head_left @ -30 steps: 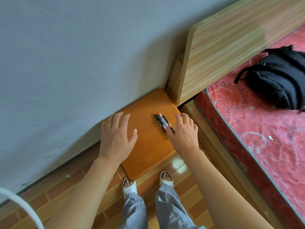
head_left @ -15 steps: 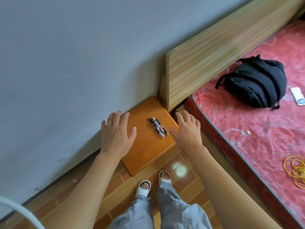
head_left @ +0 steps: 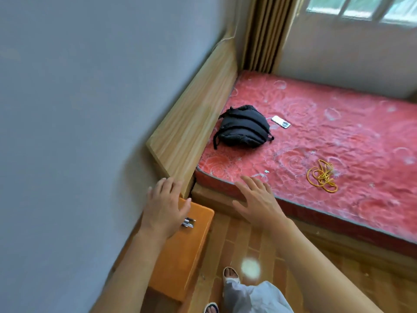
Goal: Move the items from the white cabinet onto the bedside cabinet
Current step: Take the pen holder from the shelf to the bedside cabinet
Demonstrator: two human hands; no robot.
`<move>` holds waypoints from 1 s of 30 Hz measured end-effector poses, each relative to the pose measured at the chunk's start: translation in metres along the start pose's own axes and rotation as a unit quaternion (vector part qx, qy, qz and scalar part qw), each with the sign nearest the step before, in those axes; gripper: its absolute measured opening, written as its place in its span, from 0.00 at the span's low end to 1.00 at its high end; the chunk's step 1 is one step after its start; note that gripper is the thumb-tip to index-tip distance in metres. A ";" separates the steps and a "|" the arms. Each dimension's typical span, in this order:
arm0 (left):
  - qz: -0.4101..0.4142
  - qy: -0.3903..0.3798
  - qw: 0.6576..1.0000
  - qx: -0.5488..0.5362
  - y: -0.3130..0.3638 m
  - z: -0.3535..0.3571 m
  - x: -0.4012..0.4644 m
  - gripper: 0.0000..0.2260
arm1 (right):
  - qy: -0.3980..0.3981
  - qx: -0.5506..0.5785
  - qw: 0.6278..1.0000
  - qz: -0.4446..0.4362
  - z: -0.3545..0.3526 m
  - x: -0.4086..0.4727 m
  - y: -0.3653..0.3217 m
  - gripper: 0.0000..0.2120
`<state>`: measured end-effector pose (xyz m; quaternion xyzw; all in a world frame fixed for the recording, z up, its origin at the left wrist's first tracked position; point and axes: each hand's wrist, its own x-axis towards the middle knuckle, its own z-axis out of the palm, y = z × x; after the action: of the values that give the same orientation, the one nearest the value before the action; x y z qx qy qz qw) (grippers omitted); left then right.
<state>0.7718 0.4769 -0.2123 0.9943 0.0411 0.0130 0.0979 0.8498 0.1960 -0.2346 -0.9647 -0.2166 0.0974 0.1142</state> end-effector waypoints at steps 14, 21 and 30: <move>0.282 -0.001 0.959 -0.039 0.196 -0.025 0.052 0.31 | 0.139 0.012 0.942 0.305 -0.050 -0.211 0.114 0.33; 0.393 -0.011 0.918 -0.051 0.300 -0.017 0.025 0.29 | 0.162 0.028 0.892 0.420 -0.053 -0.317 0.149 0.33; 0.480 -0.031 0.875 -0.051 0.431 -0.003 -0.047 0.31 | 0.214 0.038 0.840 0.498 -0.057 -0.456 0.185 0.29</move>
<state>0.7594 0.0523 -0.1257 0.8855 -0.4444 0.0300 0.1319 0.5315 -0.1778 -0.1660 -0.9344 0.3262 -0.0594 0.1301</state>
